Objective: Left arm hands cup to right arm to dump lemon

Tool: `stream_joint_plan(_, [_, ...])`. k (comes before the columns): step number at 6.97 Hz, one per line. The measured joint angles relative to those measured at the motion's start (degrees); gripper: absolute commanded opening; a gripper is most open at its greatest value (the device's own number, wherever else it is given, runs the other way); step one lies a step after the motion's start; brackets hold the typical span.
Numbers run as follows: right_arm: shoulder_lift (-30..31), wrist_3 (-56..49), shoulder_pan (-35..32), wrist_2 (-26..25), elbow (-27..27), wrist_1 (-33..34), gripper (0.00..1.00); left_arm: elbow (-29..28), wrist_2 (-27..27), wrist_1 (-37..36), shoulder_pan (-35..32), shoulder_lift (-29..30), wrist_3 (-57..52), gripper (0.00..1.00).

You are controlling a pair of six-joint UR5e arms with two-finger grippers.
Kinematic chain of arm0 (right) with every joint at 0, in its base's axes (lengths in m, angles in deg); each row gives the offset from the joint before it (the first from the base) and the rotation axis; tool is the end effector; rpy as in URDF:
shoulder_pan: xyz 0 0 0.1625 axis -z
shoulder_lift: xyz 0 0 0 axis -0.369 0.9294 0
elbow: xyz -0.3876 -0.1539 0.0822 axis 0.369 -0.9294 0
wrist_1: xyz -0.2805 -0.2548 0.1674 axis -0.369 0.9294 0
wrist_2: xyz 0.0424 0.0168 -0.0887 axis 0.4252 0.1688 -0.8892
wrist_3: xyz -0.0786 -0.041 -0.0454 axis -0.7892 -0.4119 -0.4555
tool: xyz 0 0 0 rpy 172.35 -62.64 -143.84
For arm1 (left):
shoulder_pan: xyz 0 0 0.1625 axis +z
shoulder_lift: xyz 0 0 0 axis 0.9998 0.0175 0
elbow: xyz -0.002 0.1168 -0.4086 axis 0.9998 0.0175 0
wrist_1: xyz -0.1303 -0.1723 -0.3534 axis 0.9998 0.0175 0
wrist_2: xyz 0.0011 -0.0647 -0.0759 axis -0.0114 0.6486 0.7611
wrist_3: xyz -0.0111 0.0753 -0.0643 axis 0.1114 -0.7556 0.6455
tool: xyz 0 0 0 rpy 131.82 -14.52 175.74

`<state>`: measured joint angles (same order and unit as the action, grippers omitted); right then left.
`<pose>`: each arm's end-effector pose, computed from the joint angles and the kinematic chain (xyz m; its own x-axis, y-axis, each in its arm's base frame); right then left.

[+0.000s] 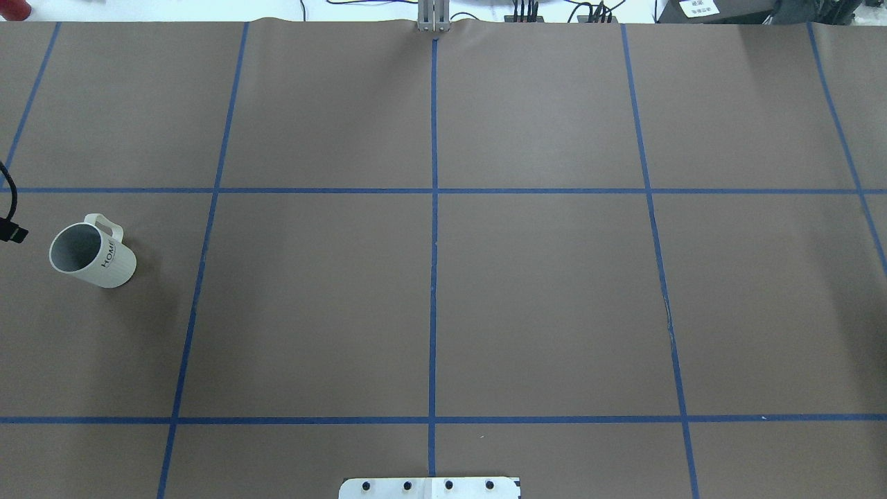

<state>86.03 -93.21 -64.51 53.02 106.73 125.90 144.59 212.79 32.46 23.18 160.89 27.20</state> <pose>0.0294 -0.4524 0.6601 0.6394 -0.3629 0.6778 0.1775 0.9275 0.3291 0.1346 -0.4740 0.5434 0.6629 0.3888 -0.6399 -0.2220 0.9183 0.3279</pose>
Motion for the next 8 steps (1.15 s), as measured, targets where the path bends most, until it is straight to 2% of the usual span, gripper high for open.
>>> stream_joint_plan(2, [-0.2,0.0,0.0,-0.1,-0.4,-0.5,1.00,-3.5,3.2,-0.3,1.1,4.4,4.0,1.00])
stream_joint_plan(4, [-0.3,0.1,0.0,-0.1,-0.4,-0.6,1.00,-6.1,2.4,-0.4,5.6,5.2,4.8,1.00])
stream_joint_plan(5, [-0.4,0.1,0.0,-0.1,-0.4,-0.6,1.00,-6.6,2.3,-0.4,6.9,5.0,4.9,0.96])
stream_joint_plan(6, [-0.4,0.2,0.0,0.0,-0.4,-0.6,1.00,-6.8,2.4,-0.4,7.5,4.7,4.9,0.68])
stream_joint_plan(7, [-0.4,0.3,0.0,0.0,-0.4,-0.6,1.00,-7.2,2.5,-0.4,7.7,4.8,4.9,0.17])
stream_joint_plan(8, [-0.4,0.4,0.0,0.0,-0.3,-0.6,1.00,-7.6,2.5,-0.3,7.8,5.1,5.0,0.00])
